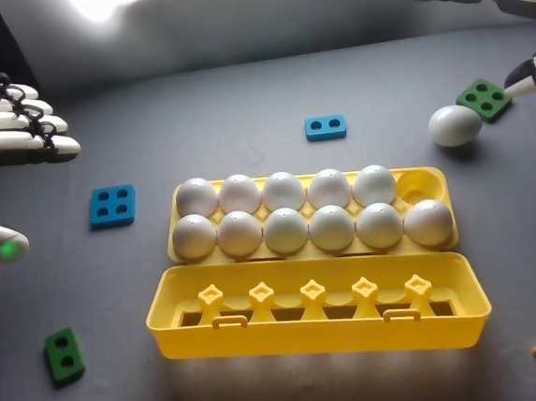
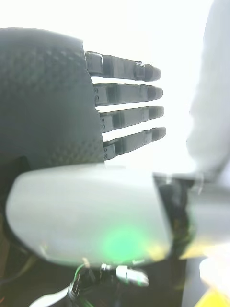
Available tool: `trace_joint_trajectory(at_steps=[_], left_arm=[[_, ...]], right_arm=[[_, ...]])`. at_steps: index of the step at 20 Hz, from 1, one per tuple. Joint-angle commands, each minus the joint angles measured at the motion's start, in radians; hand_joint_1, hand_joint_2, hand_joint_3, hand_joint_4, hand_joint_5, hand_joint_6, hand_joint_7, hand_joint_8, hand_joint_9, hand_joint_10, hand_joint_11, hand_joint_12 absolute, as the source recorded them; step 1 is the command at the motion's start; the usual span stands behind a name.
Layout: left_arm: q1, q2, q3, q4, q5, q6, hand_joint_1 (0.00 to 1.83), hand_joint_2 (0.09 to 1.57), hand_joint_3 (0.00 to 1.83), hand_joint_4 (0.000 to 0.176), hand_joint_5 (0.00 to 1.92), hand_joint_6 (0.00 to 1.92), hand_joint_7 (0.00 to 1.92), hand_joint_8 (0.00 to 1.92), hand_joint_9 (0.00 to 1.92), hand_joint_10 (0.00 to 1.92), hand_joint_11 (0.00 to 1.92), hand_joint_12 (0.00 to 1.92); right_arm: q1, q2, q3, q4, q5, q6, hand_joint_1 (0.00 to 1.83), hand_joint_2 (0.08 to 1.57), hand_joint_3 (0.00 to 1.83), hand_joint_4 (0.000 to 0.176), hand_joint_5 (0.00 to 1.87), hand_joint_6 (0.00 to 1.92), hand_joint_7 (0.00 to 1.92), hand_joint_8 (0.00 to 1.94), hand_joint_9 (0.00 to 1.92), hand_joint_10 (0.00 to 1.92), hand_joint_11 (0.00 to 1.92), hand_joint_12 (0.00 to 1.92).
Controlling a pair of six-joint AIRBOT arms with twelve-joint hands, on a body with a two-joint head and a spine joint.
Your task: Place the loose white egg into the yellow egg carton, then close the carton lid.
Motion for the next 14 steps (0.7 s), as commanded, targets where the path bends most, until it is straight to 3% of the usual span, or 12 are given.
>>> trace_joint_trajectory(at_steps=[1, 2, 3, 5, 6, 7, 8, 11, 14], left_arm=[[-0.014, 0.014, 0.014, -0.062, -0.067, -0.015, 0.0, 1.2, 0.0, 0.0, 0.2, 0.01, 0.13, 0.0, 0.05, 0.0, 0.0, 0.0], [-0.02, 0.014, 0.022, -0.041, -0.084, -0.059, 0.0, 1.2, 0.0, 0.0, 0.2, 0.01, 0.14, 0.0, 0.06, 0.0, 0.0, 0.0], [-0.022, 0.012, 0.029, -0.02, -0.1, -0.09, 0.0, 1.19, 0.0, 0.0, 0.2, 0.0, 0.13, 0.0, 0.06, 0.0, 0.0, 0.0], [-0.031, 0.003, 0.045, 0.043, -0.148, -0.171, 0.0, 1.19, 0.0, 0.0, 0.2, 0.0, 0.14, 0.0, 0.06, 0.0, 0.0, 0.0], [-0.028, 0.001, 0.052, 0.058, -0.167, -0.195, 0.0, 1.19, 0.0, 0.0, 0.2, 0.0, 0.14, 0.0, 0.06, 0.0, 0.0, 0.0], [-0.025, 0.002, 0.059, 0.058, -0.198, -0.203, 0.0, 1.2, 0.0, 0.0, 0.19, 0.0, 0.13, 0.0, 0.05, 0.0, 0.0, 0.0], [-0.02, 0.005, 0.064, 0.059, -0.228, -0.208, 0.0, 1.2, 0.0, 0.0, 0.2, 0.0, 0.14, 0.0, 0.06, 0.0, 0.0, 0.0], [-0.01, 0.018, 0.079, 0.095, -0.333, -0.255, 0.0, 1.19, 0.0, 0.0, 0.21, 0.01, 0.13, 0.0, 0.04, 0.0, 0.0, 0.0], [-0.007, 0.036, 0.076, 0.198, -0.384, -0.275, 0.0, 1.19, 0.0, 0.0, 0.22, 0.01, 0.13, 0.0, 0.03, 0.0, 0.0, 0.0]], right_arm=[[0.0, 0.01, 0.015, 0.029, 0.108, 0.001, 1.31, 0.96, 0.02, 0.017, 0.14, 0.02, 0.04, 0.01, 0.0, 0.0, 0.01, 0.01], [-0.005, -0.006, 0.038, 0.037, 0.111, 0.001, 1.31, 0.96, 0.02, 0.039, 0.15, 0.02, 0.04, 0.01, 0.0, 0.0, 0.0, 0.0], [-0.01, -0.018, 0.052, 0.045, 0.111, 0.001, 1.31, 0.97, 0.01, 0.077, 0.2, 0.01, 0.05, 0.0, 0.0, 0.0, 0.0, 0.0], [-0.02, -0.04, 0.078, 0.082, 0.096, 0.001, 1.28, 0.96, 0.0, 0.112, 0.27, 0.03, 0.06, 0.0, 0.0, 0.0, 0.0, 0.0], [-0.021, -0.043, 0.08, 0.089, 0.087, 0.001, 1.25, 0.94, 0.0, 0.127, 0.31, 0.01, 0.06, 0.0, 0.0, 0.0, 0.0, 0.0], [-0.02, -0.043, 0.08, 0.098, 0.081, 0.01, 1.2, 0.91, 0.0, 0.154, 0.32, 0.01, 0.03, 0.0, 0.0, 0.0, 0.0, 0.0], [-0.018, -0.043, 0.081, 0.111, 0.065, 0.032, 1.19, 0.9, 0.0, 0.167, 0.32, 0.01, 0.03, 0.0, 0.0, 0.0, 0.0, 0.0], [-0.016, -0.044, 0.1, 0.111, 0.041, 0.134, 1.11, 0.86, 0.0, 0.176, 0.38, 0.01, 0.03, 0.0, 0.0, 0.0, 0.0, 0.0], [-0.016, -0.055, 0.126, 0.111, 0.028, 0.188, 1.07, 0.84, 0.0, 0.176, 0.36, 0.0, 0.01, 0.0, 0.0, 0.0, 0.0, 0.0]])
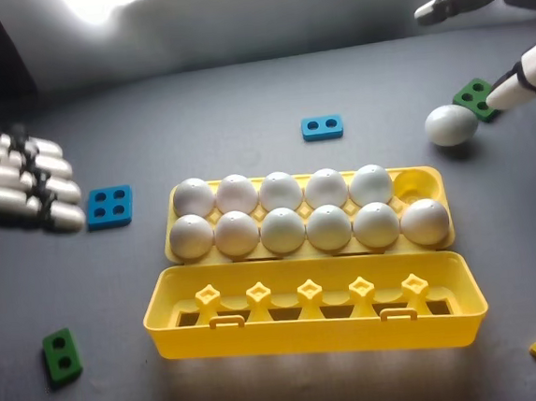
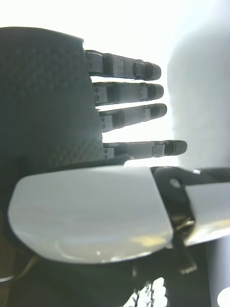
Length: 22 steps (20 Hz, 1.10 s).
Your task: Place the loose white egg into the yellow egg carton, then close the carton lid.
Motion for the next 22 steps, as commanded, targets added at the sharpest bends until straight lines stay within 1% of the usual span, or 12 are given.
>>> trace_joint_trajectory(at_steps=[1, 2, 4, 5, 6, 8, 10, 14, 15, 18, 21, 22], left_arm=[[0.003, 0.022, 0.008, -0.081, -0.044, -0.006, 0.0, 1.2, 0.0, 0.0, 0.22, 0.01, 0.13, 0.0, 0.03, 0.0, 0.0, 0.0], [0.013, 0.026, 0.012, -0.081, -0.04, -0.001, 0.0, 1.2, 0.0, 0.0, 0.23, 0.01, 0.14, 0.01, 0.05, 0.01, 0.0, 0.0], [0.025, 0.029, 0.017, -0.086, -0.033, 0.044, 0.0, 1.19, 0.0, 0.0, 0.23, 0.01, 0.15, 0.01, 0.06, 0.01, 0.0, 0.0], [0.029, 0.031, 0.017, -0.087, -0.033, 0.059, 0.0, 1.2, 0.0, 0.0, 0.23, 0.01, 0.16, 0.01, 0.07, 0.01, 0.0, 0.0], [0.032, 0.033, 0.014, -0.087, -0.035, 0.061, 0.0, 1.19, 0.0, 0.0, 0.23, 0.01, 0.17, 0.01, 0.08, 0.01, 0.0, 0.0], [0.039, 0.038, 0.007, -0.087, -0.063, 0.065, 0.0, 1.2, 0.0, 0.0, 0.23, 0.01, 0.16, 0.01, 0.07, 0.01, 0.0, 0.0], [0.038, 0.035, -0.002, -0.083, -0.057, 0.069, 0.0, 1.2, 0.0, 0.0, 0.22, 0.0, 0.15, 0.0, 0.07, 0.01, 0.0, 0.0], [0.049, 0.022, 0.017, -0.071, -0.016, 0.072, 0.0, 1.2, 0.0, 0.0, 0.23, 0.01, 0.17, 0.01, 0.08, 0.01, 0.0, 0.0], [0.055, 0.019, 0.022, -0.072, -0.001, 0.072, 0.0, 1.2, 0.0, 0.0, 0.23, 0.0, 0.17, 0.01, 0.08, 0.01, 0.0, 0.0], [0.056, 0.007, 0.038, -0.047, -0.021, 0.021, 0.0, 1.19, 0.0, 0.0, 0.23, 0.01, 0.17, 0.01, 0.08, 0.01, 0.0, 0.0], [0.05, 0.008, 0.04, -0.047, -0.021, 0.01, 0.0, 1.19, 0.0, 0.0, 0.21, 0.0, 0.14, 0.0, 0.05, 0.0, 0.0, 0.0], [0.045, 0.008, 0.041, -0.043, -0.021, 0.007, 0.0, 1.2, 0.0, 0.0, 0.21, 0.0, 0.13, 0.0, 0.03, 0.0, 0.0, 0.0]], right_arm=[[0.01, 0.005, 0.009, 0.016, 0.086, 0.011, 1.06, 0.84, 0.0, 0.176, 0.36, 0.0, 0.02, 0.01, 0.0, 0.0, 0.0, 0.0], [0.004, -0.002, 0.018, 0.016, 0.086, 0.011, 1.08, 0.84, 0.0, 0.176, 0.5, 0.02, 0.06, 0.0, 0.0, 0.0, 0.0, 0.0], [-0.013, -0.015, 0.036, 0.014, 0.075, 0.011, 1.08, 0.86, 0.0, 0.176, 0.52, 0.02, 0.06, 0.0, 0.0, 0.0, 0.0, 0.0], [-0.024, -0.024, 0.05, 0.014, 0.055, 0.012, 1.1, 0.86, 0.0, 0.176, 0.63, 0.02, 0.09, 0.0, 0.0, 0.0, 0.0, 0.0], [-0.035, -0.028, 0.056, 0.014, 0.053, 0.012, 1.04, 0.89, 0.01, 0.176, 0.68, 0.03, 0.08, 0.0, 0.0, 0.0, 0.0, 0.0], [-0.051, -0.034, 0.061, -0.02, 0.053, 0.012, 1.04, 0.89, 0.01, 0.176, 0.71, 0.03, 0.09, 0.0, 0.0, 0.0, 0.0, 0.0], [-0.064, -0.04, 0.063, -0.036, 0.06, 0.013, 1.02, 0.85, 0.0, 0.176, 0.75, 0.02, 0.11, 0.0, 0.0, 0.0, 0.0, 0.0], [-0.084, -0.048, 0.067, -0.036, 0.113, 0.016, 1.01, 0.85, 0.0, 0.176, 0.74, 0.0, 0.13, 0.01, 0.0, 0.0, 0.0, 0.0], [-0.084, -0.049, 0.067, -0.036, 0.114, 0.016, 1.03, 0.85, 0.0, 0.172, 0.74, 0.0, 0.15, 0.02, 0.0, 0.0, 0.0, 0.0], [-0.094, -0.06, 0.071, -0.036, 0.123, 0.016, 1.01, 0.86, 0.0, 0.176, 0.69, 0.0, 0.16, 0.01, 0.0, 0.0, 0.0, 0.0], [-0.107, -0.071, 0.079, -0.036, 0.147, 0.016, 1.03, 0.84, 0.0, 0.176, 0.7, 0.0, 0.19, 0.02, 0.0, 0.0, 0.0, 0.0], [-0.108, -0.074, 0.083, -0.036, 0.154, 0.016, 1.0, 0.85, 0.0, 0.176, 0.63, 0.0, 0.13, 0.0, 0.0, 0.0, 0.0, 0.0]])
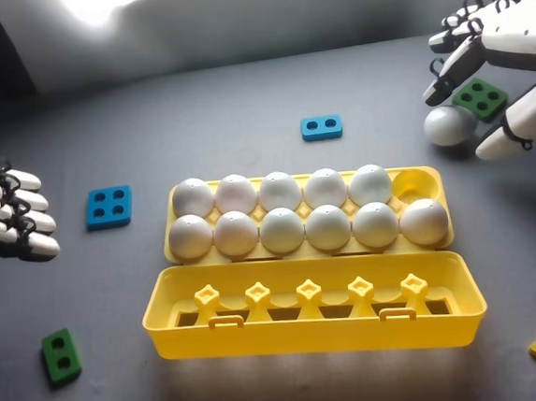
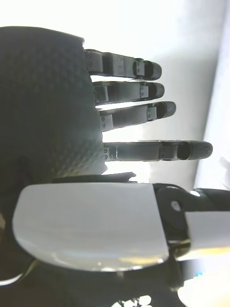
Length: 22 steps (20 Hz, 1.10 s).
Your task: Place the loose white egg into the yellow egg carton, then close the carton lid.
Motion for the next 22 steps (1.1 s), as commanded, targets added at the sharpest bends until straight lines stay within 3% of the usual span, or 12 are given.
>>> trace_joint_trajectory(at_steps=[1, 4, 12, 16, 22], left_arm=[[-0.009, 0.013, 0.018, -0.066, -0.04, -0.009, 0.0, 1.2, 0.0, 0.0, 0.21, 0.0, 0.13, 0.0, 0.03, 0.0, 0.0, 0.0], [-0.009, 0.003, 0.036, -0.059, -0.043, -0.017, 0.0, 1.2, 0.0, 0.0, 0.21, 0.0, 0.13, 0.0, 0.04, 0.0, 0.0, 0.0], [0.0, -0.012, 0.037, -0.034, -0.132, -0.03, 0.0, 1.19, 0.0, 0.0, 0.2, 0.01, 0.14, 0.01, 0.06, 0.01, 0.0, 0.0], [0.03, -0.03, 0.036, -0.034, -0.133, -0.092, 0.0, 1.19, 0.0, 0.0, 0.21, 0.01, 0.15, 0.01, 0.06, 0.01, 0.0, 0.0], [0.038, -0.035, 0.039, -0.027, -0.157, -0.089, 0.0, 1.19, 0.0, 0.0, 0.21, 0.01, 0.15, 0.01, 0.06, 0.01, 0.0, 0.0]], right_arm=[[0.002, 0.014, 0.012, 0.018, 0.112, 0.008, 1.0, 0.85, 0.0, 0.176, 0.61, 0.0, 0.09, 0.0, 0.0, 0.0, 0.0, 0.0], [-0.009, 0.007, 0.015, 0.018, 0.135, 0.008, 0.97, 0.86, 0.0, 0.176, 0.5, 0.0, 0.01, 0.0, 0.0, 0.0, 0.0, 0.0], [-0.036, -0.031, 0.083, 0.027, 0.151, 0.067, 0.94, 0.86, 0.0, 0.176, 0.57, 0.01, 0.06, 0.01, 0.0, 0.0, 0.0, 0.0], [-0.04, -0.04, 0.086, 0.027, 0.161, 0.068, 0.93, 0.86, 0.0, 0.176, 0.59, 0.02, 0.07, 0.01, 0.0, 0.0, 0.0, 0.0], [-0.044, -0.051, 0.087, 0.031, 0.167, 0.069, 0.93, 0.88, 0.01, 0.176, 0.6, 0.01, 0.1, 0.01, 0.0, 0.0, 0.0, 0.0]])
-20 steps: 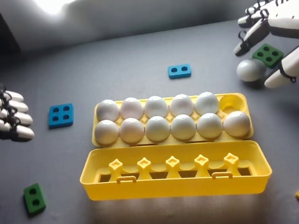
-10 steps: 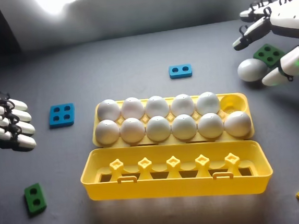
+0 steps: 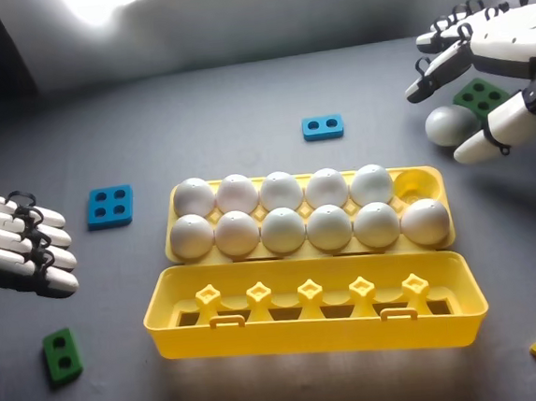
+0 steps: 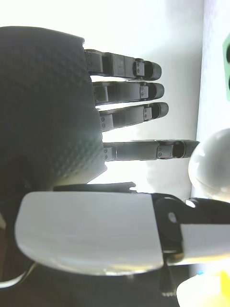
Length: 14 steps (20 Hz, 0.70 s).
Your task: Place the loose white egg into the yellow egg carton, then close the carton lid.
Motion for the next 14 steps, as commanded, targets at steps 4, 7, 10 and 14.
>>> trace_joint_trajectory(at_steps=[4, 7, 10, 14], left_arm=[[0.0, 0.012, 0.011, -0.057, -0.072, 0.002, 0.0, 1.19, 0.0, 0.0, 0.22, 0.01, 0.16, 0.01, 0.08, 0.02, 0.0, 0.0], [0.0, 0.012, 0.011, -0.057, -0.076, 0.012, 0.0, 1.19, 0.0, 0.0, 0.21, 0.01, 0.17, 0.01, 0.08, 0.01, 0.0, 0.0], [-0.002, 0.012, 0.011, -0.055, -0.076, 0.016, 0.0, 1.19, 0.0, 0.0, 0.2, 0.0, 0.15, 0.0, 0.07, 0.01, 0.0, 0.0], [-0.003, 0.012, 0.009, -0.049, -0.076, 0.022, 0.0, 1.19, 0.0, 0.0, 0.22, 0.01, 0.17, 0.01, 0.09, 0.01, 0.0, 0.0]], right_arm=[[-0.001, 0.009, 0.018, 0.03, 0.108, 0.006, 0.96, 0.88, 0.01, 0.171, 0.6, 0.01, 0.12, 0.01, 0.0, 0.0, 0.0, 0.0], [-0.011, 0.001, 0.034, 0.041, 0.112, 0.011, 0.95, 0.9, 0.01, 0.163, 0.6, 0.01, 0.12, 0.01, 0.0, 0.0, 0.0, 0.0], [-0.022, -0.008, 0.049, 0.041, 0.113, 0.034, 0.96, 0.9, 0.01, 0.166, 0.59, 0.0, 0.12, 0.0, 0.0, 0.0, 0.0, 0.0], [-0.024, -0.012, 0.054, 0.041, 0.119, 0.034, 0.91, 0.92, 0.02, 0.164, 0.58, 0.0, 0.09, 0.0, 0.0, 0.0, 0.0, 0.0]])
